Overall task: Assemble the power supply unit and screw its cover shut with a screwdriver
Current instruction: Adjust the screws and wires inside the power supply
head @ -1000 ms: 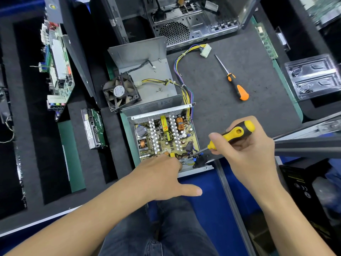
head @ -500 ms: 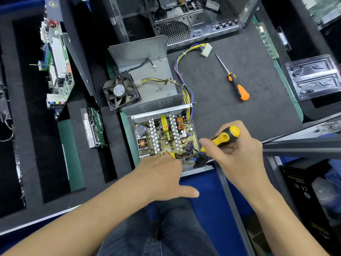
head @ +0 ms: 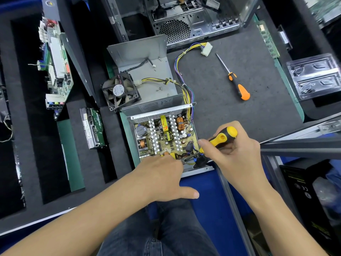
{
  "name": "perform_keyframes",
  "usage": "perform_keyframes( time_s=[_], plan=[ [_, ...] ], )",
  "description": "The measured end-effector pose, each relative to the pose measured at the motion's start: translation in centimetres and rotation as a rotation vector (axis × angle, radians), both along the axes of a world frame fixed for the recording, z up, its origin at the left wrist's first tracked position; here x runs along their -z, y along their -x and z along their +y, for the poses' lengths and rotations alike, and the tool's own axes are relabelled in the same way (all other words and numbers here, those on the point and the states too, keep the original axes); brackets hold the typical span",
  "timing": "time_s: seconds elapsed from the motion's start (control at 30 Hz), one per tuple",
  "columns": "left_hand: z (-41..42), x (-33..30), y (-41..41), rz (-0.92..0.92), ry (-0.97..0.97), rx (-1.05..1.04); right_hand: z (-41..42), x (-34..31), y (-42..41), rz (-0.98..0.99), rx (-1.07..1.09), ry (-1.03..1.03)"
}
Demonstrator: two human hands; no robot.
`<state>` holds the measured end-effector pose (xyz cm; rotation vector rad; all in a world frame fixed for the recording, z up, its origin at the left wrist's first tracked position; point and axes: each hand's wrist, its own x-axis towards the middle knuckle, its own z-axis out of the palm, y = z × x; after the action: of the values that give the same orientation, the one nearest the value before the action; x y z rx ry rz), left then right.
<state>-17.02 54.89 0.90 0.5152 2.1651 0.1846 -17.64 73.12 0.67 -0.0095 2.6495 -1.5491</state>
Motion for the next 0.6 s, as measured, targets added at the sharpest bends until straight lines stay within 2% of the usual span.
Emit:
perform_keyframes(
  time_s=[0.37,0.6],
  plan=[
    [-0.01,0.16,-0.01,0.003,-0.007,-0.008,-0.24,-0.07,-0.16,-0.019,-0.005,0.01],
    [0.09,0.11,0.04,0.009,-0.007,-0.009,-0.65,-0.74,-0.52,0.01,-0.084,-0.027]
  ],
)
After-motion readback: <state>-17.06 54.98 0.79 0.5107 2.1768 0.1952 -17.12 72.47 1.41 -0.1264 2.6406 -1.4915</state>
